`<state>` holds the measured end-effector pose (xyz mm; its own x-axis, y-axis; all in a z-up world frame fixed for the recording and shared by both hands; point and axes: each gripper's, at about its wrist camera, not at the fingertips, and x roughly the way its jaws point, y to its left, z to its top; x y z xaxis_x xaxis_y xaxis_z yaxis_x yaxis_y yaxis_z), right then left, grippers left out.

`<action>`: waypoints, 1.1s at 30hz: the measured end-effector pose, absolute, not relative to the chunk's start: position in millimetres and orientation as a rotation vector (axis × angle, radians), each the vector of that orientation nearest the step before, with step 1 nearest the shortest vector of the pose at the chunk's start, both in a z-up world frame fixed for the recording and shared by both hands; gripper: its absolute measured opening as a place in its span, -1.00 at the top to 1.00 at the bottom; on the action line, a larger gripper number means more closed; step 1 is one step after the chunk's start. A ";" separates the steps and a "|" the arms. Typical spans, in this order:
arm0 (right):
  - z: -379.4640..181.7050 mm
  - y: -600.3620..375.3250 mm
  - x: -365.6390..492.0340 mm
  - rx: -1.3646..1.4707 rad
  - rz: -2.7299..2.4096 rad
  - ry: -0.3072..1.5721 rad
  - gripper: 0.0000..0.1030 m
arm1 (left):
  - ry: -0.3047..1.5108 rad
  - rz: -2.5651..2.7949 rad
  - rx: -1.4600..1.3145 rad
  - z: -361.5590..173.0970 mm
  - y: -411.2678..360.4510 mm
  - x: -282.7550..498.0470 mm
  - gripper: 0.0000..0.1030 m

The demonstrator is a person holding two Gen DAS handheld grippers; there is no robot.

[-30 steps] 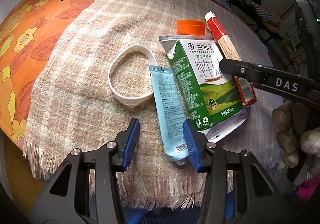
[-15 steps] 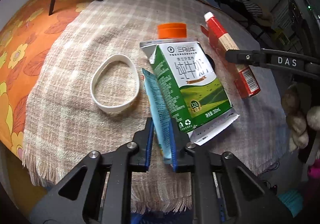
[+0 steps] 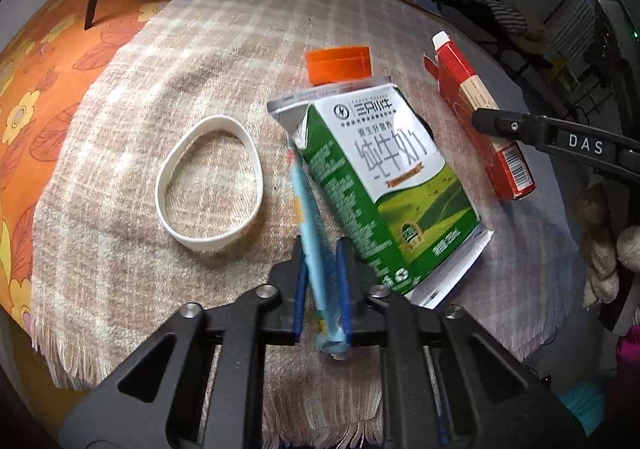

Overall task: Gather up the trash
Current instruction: 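Grasp the blue tube with left tool while right tool grasps the red tissue box, then carry blue tube and red box over the blue basket and open both tools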

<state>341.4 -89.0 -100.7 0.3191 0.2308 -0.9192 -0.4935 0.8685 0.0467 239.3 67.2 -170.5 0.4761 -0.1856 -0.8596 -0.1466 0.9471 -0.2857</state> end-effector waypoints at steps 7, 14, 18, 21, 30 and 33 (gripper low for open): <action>-90.0 -111.5 356.0 -0.249 0.440 1.154 0.44 | 1.076 -0.020 -0.347 -168.9 70.1 244.7 0.86; -100.0 -128.6 365.8 -0.262 0.395 1.168 0.60 | 1.069 -0.016 -0.354 -166.7 71.0 232.1 0.86; -105.6 -128.2 363.1 -0.277 0.373 1.144 0.67 | 1.063 -0.008 -0.368 -165.7 81.7 235.6 0.88; -101.5 -126.6 355.9 -0.279 0.383 1.122 0.68 | 1.051 0.003 -0.366 -160.8 84.9 228.9 0.89; -71.6 -136.7 315.4 -0.240 0.436 1.053 0.68 | 1.025 0.018 -0.382 -149.8 97.3 207.1 0.89; -63.6 -142.3 297.5 -0.220 0.463 1.049 0.68 | 1.011 0.009 -0.372 -138.6 94.1 195.9 0.89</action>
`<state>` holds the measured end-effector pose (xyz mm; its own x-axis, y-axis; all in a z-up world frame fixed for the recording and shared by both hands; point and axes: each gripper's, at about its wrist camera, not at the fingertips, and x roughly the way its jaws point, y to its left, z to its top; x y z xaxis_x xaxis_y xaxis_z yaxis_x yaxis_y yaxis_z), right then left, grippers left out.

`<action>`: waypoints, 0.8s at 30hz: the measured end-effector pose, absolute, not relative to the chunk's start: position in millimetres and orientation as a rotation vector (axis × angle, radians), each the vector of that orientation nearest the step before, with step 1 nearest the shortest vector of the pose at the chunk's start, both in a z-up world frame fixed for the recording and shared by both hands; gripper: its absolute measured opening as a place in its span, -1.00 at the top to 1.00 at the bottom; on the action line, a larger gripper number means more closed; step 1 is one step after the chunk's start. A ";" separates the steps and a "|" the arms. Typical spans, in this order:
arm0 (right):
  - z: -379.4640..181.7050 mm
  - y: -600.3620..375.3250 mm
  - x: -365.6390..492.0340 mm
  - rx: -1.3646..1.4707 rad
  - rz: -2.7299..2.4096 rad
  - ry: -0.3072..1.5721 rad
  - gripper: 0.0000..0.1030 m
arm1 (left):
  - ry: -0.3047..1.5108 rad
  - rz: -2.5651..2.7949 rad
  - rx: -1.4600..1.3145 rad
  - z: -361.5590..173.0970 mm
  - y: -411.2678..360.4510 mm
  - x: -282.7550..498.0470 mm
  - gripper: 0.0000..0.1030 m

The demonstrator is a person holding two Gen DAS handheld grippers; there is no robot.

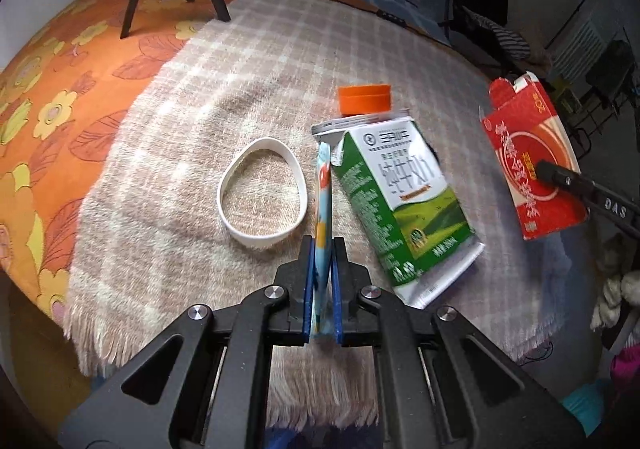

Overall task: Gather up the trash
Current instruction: 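Carry blue tube and red box over the blue basket and open both tools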

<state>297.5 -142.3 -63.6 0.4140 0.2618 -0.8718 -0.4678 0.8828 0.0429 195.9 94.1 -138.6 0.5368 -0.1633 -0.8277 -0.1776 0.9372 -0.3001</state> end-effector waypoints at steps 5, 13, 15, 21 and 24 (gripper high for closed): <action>-57.0 -149.4 261.6 -0.202 0.493 1.038 0.68 | 0.996 -0.006 -0.340 -125.9 86.2 172.7 0.89; -50.0 -154.2 204.2 -0.166 0.557 1.037 0.68 | 0.970 -0.020 -0.353 -109.2 79.5 129.6 0.90; -49.3 -154.7 192.4 -0.155 0.572 1.041 0.68 | 0.966 -0.025 -0.350 -105.9 77.6 121.4 0.90; -55.0 -155.6 156.5 -0.140 0.607 1.060 0.68 | 0.960 -0.051 -0.341 -100.2 64.6 91.0 0.90; -60.4 -154.7 138.0 -0.149 0.621 1.071 0.68 | 0.967 -0.065 -0.339 -102.4 55.8 76.8 0.90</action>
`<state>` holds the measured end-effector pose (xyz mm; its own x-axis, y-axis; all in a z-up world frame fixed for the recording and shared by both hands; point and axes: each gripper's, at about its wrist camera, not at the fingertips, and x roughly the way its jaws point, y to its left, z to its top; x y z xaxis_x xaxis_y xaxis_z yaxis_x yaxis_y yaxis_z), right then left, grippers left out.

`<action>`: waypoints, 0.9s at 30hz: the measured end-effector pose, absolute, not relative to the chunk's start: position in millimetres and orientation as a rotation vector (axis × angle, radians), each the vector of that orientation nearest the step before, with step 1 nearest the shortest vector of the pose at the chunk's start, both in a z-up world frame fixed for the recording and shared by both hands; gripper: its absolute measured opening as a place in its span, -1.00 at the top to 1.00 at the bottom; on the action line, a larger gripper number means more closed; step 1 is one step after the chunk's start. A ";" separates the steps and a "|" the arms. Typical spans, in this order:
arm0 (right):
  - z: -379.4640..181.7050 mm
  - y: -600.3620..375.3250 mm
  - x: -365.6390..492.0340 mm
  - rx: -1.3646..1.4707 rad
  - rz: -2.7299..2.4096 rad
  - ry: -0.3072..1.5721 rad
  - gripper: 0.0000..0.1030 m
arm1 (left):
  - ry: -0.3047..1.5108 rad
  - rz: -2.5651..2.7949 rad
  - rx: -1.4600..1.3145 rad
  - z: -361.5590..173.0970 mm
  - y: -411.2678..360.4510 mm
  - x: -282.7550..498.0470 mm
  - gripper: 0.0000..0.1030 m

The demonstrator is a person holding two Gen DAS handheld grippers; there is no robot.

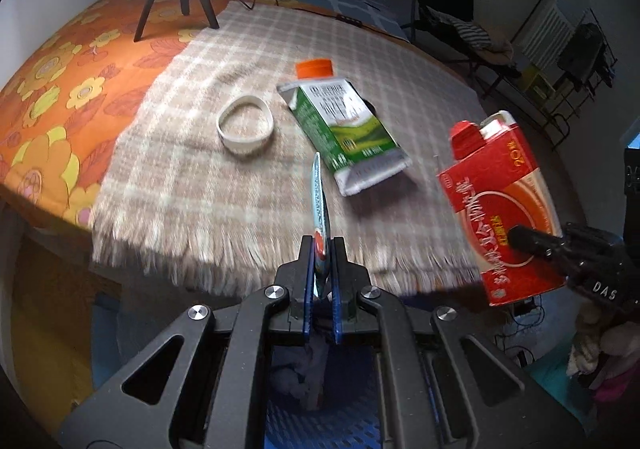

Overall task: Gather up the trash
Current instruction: 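Carry blue tube and red box over the blue basket and open both tools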

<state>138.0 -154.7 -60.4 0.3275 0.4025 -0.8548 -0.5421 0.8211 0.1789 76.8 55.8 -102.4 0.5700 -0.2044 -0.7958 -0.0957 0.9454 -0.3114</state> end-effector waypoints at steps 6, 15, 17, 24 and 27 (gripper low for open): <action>-74.2 -156.7 106.9 -0.146 0.646 1.108 0.68 | 0.991 -0.086 -0.343 -113.5 38.1 53.3 0.90; -95.6 -152.8 72.1 -0.177 0.665 1.153 0.68 | 1.045 -0.107 -0.348 -137.8 15.8 27.9 0.90; -100.6 -151.0 66.4 -0.184 0.670 1.165 0.68 | 1.056 -0.106 -0.349 -143.2 12.9 23.2 0.90; -117.4 -146.6 49.1 -0.204 0.680 1.195 0.68 | 1.105 -0.095 -0.348 -164.2 6.0 8.7 0.90; -122.7 -145.7 45.5 -0.216 0.678 1.202 0.68 | 1.121 -0.089 -0.353 -171.5 3.7 4.3 0.90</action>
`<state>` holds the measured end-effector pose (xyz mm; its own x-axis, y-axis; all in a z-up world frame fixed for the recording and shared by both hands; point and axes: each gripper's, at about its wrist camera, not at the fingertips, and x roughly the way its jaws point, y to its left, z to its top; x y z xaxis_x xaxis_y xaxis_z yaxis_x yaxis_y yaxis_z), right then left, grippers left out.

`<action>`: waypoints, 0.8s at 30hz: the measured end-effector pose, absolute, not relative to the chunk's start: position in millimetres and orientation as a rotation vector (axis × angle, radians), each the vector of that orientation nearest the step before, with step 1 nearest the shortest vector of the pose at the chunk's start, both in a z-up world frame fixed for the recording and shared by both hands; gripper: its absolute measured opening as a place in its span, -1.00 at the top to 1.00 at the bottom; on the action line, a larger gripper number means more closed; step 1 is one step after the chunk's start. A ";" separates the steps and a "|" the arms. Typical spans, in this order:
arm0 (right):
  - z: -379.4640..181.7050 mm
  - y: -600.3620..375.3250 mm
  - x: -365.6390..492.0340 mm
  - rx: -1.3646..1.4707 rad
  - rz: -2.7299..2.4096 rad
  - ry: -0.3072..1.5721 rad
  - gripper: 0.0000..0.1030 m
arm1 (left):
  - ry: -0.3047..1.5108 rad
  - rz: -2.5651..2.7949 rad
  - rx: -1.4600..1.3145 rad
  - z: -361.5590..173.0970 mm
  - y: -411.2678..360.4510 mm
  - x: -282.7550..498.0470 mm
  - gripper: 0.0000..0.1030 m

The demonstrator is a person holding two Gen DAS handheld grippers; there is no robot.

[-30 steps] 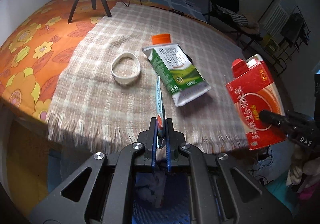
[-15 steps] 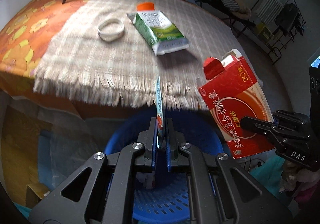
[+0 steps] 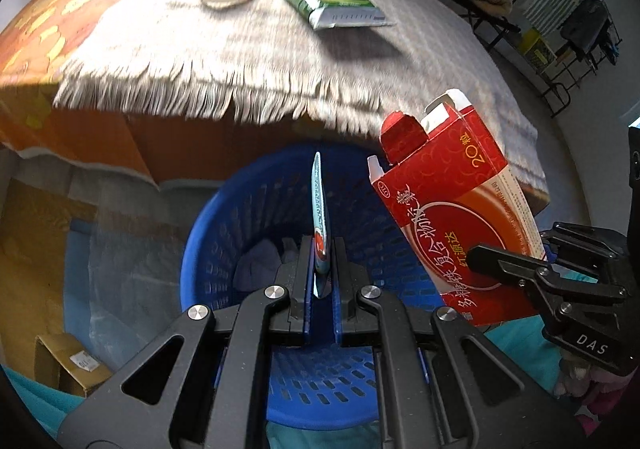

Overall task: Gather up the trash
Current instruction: 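Carry blue tube and red box over the blue basket and open both tools, then move both tools back over the cloth toward the milk pouch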

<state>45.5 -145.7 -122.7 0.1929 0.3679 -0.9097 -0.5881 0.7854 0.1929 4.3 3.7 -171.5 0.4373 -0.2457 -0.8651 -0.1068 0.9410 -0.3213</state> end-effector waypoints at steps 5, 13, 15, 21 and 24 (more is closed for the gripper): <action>-130.2 -146.0 44.8 -0.215 0.675 1.222 0.66 | 1.140 -0.084 -0.349 -178.1 -0.4 -0.2 0.90; -139.3 -148.7 45.2 -0.200 0.662 1.244 0.58 | 1.149 -0.070 -0.351 -181.1 0.5 0.3 0.90; -139.7 -149.0 45.9 -0.197 0.659 1.245 0.50 | 1.151 -0.068 -0.348 -182.2 0.9 2.5 0.90; -139.2 -152.2 47.5 -0.185 0.637 1.248 -0.09 | 1.146 -0.047 -0.329 -180.7 0.0 0.9 0.29; -138.7 -152.8 47.2 -0.187 0.625 1.248 -0.21 | 1.150 -0.035 -0.322 -181.0 1.2 0.9 0.23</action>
<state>47.2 -152.8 -138.7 0.1763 0.3390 -0.9241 -0.5367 0.8201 0.1985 0.9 1.2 -181.0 0.4130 -0.1910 -0.8905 -0.1368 0.9536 -0.2680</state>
